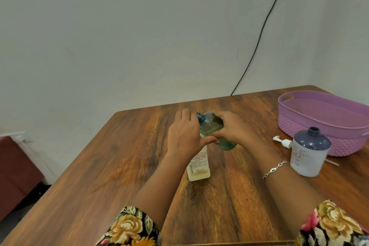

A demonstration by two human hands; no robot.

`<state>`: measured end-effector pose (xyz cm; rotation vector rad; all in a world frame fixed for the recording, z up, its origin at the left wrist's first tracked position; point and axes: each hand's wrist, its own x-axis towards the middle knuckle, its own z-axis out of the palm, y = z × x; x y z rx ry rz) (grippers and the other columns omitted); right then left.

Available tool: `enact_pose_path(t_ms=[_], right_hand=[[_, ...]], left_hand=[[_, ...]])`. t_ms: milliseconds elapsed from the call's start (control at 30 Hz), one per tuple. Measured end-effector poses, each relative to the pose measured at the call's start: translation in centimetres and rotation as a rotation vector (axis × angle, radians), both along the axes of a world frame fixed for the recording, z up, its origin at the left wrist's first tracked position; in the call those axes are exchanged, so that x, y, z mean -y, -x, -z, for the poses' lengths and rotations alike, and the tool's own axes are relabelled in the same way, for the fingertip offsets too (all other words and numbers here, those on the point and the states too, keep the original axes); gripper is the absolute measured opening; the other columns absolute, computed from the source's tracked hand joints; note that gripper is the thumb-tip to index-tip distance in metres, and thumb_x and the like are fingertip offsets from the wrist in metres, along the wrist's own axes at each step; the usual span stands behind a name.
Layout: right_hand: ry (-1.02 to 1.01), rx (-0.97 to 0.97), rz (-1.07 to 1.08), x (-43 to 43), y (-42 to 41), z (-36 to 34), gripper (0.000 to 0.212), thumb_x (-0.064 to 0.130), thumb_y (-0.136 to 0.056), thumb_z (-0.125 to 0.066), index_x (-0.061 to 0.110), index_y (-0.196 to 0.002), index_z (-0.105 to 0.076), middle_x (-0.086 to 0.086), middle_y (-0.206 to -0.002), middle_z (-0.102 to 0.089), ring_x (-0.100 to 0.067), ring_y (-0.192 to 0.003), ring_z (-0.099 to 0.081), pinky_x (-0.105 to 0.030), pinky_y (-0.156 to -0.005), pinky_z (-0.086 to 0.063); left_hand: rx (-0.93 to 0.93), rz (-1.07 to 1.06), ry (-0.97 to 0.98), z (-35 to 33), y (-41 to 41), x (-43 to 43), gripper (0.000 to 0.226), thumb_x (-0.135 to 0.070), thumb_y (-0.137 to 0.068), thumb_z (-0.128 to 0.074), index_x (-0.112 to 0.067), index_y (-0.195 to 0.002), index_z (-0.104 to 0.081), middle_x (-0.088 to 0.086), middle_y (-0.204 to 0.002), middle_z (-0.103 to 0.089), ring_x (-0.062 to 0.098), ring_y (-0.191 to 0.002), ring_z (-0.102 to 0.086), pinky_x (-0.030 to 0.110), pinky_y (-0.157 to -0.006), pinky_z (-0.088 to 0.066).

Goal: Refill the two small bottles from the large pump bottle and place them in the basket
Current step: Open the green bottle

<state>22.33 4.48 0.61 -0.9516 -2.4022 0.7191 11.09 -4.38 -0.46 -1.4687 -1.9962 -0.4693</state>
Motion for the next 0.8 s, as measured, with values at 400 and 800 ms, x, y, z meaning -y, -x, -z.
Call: enact_pose_path(t_ms=[400,800], right_hand=[[-0.002,-0.003,0.009,-0.2,0.2,0.9,0.073,0.019,-0.069,-0.076,0.020,-0.133,-0.042,-0.004,-0.126,-0.052,-0.021,-0.111,-0.050,-0.024,-0.082,-0.038],[0.019,-0.030,0.036,-0.3,0.3,1.3,0.076,0.017,-0.068,-0.077,0.020,-0.135,-0.041,-0.004,-0.128,-0.051,-0.021,-0.114,-0.048,-0.030,-0.090,-0.040]], left_hand=[[0.031,-0.020,-0.021,1.1,-0.4,0.0,0.084,-0.076,-0.064,-0.058,-0.008,-0.113,-0.056,0.005,-0.107,-0.053,0.018,-0.098,-0.047,0.023,-0.071,-0.043],[-0.076,-0.043,-0.051,1.0,-0.5,0.0,0.079,-0.075,-0.056,-0.067,-0.004,-0.091,-0.064,0.006,-0.084,-0.058,0.018,-0.077,-0.054,0.025,-0.060,-0.047]])
